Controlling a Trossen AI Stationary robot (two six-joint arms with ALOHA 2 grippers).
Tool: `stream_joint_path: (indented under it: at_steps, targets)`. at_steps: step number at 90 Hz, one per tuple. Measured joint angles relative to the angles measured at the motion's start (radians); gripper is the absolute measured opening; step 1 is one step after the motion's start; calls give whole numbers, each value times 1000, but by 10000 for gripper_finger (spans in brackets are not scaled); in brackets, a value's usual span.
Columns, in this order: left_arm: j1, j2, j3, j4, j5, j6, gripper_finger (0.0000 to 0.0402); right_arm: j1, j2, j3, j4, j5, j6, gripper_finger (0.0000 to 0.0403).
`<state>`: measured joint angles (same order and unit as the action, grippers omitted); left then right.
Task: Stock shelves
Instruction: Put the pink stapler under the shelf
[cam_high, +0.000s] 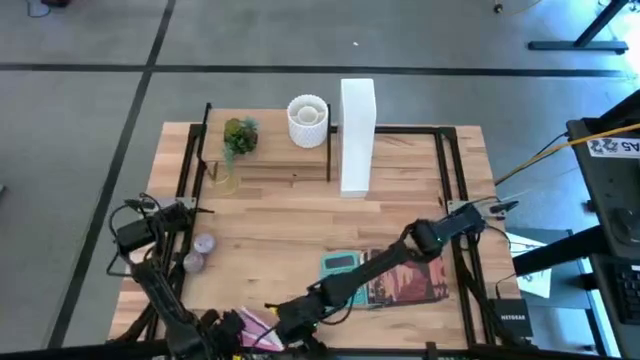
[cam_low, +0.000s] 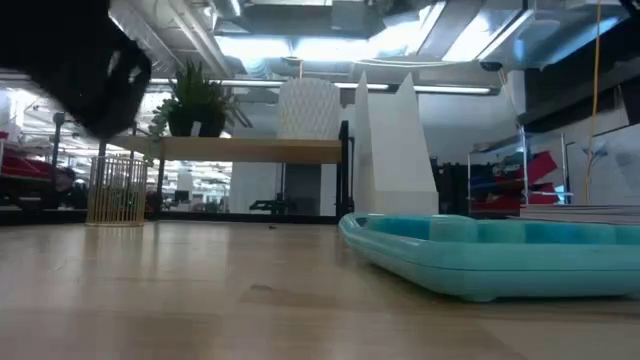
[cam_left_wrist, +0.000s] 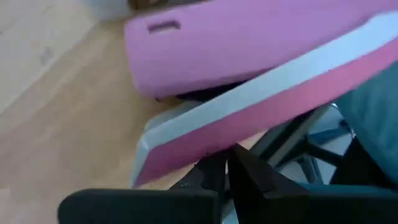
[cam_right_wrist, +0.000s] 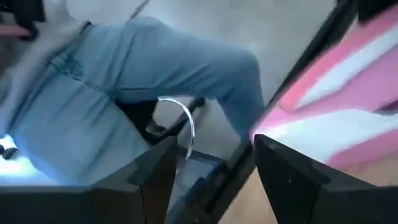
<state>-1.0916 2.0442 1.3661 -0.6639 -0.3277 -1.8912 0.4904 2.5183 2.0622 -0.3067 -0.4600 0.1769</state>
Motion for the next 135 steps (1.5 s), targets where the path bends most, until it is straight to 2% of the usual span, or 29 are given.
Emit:
stream_joint_path:
  at_steps: [9, 18, 27, 35, 40, 44, 48, 53, 61, 70, 79, 89, 106, 116, 135]
  targets:
    - [-4, 9, 0, 16, -63, -26, 1, -11, -7, 6, -56, 48, 24, 198]
    - [-7, 10, 7, 35, -179, -44, 1, -34, -30, 6, -116, 174, 28, 198]
    - [2, 10, 17, 34, -331, -40, 1, -62, -64, 6, -167, 405, 23, 198]
    - [10, 9, 18, 13, -406, -25, 1, -91, -106, 6, -205, 633, 4, 198]
    - [18, 9, 18, 1, -431, -12, 1, -104, -132, 6, -242, 719, -25, 198]
    - [25, 9, 27, -24, -435, -1, 1, -113, -151, 6, -265, 744, -59, 198]
    - [33, 5, 45, -50, -423, 23, 1, -114, -163, 6, -290, 739, -102, 198]
    - [44, -7, 75, -97, -375, 59, 1, -105, -171, 6, -305, 683, -165, 198]
    - [54, -33, 141, -214, -283, 93, 1, -86, -171, -3, -305, 521, -225, 198]
    - [53, -37, 235, -386, -147, 93, 1, -67, -159, -60, -186, 383, -251, 198]
    - [51, -38, 293, -521, 31, 93, 1, -58, -139, -132, -23, 371, -259, 198]
    - [47, -37, 295, -608, 199, 93, 1, -59, -124, -177, 87, 379, -234, 198]
    - [29, -31, 247, -590, 281, 105, 20, -59, -109, -187, 76, 372, -202, 198]
    - [22, -33, 227, -562, 344, 155, 62, -59, -109, -186, 85, 370, -202, 198]
    - [18, -23, 161, -479, 298, 228, 148, -58, -109, -186, 81, 369, -199, 198]
